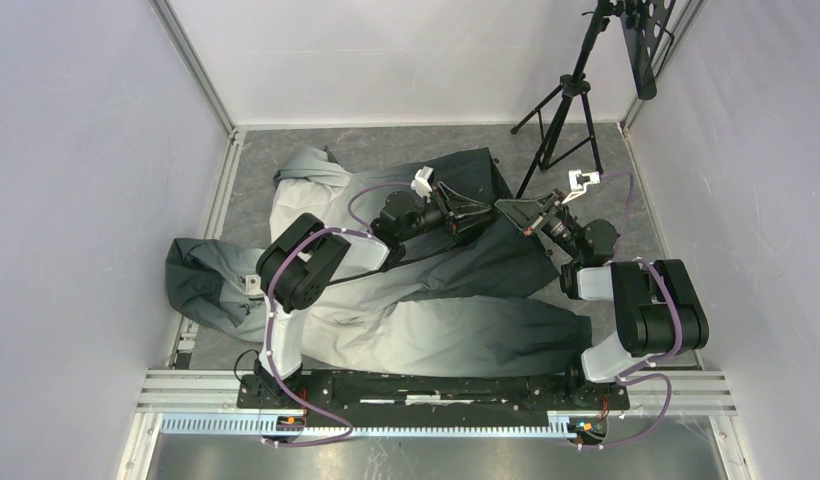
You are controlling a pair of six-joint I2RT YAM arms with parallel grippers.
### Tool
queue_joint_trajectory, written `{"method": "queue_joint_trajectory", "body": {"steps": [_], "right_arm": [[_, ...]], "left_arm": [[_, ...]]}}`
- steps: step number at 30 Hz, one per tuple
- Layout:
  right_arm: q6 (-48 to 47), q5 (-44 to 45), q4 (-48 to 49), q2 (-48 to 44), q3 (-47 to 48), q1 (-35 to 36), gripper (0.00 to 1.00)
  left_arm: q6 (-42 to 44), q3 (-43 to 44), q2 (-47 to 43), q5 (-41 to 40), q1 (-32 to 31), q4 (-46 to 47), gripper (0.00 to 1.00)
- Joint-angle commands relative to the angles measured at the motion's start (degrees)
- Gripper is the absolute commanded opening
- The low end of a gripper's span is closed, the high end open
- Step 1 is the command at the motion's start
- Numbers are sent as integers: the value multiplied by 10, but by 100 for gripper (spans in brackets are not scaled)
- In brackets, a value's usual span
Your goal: Zip up the jacket
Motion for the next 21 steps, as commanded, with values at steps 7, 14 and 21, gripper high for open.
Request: {"method": "queue_joint_trajectory", "body": {"steps": [7,14,21], "right_arm": [[5,-12,54,2,16,-1,0],[6,-13,56,4,16,-1,0],[5,-14,55,6,16,-1,0]], "left_arm": [[10,0,-22,-9,2,28,30],[18,0,-22,-9,2,22,25],[21,5,-20,-8,2,24,24]]}}
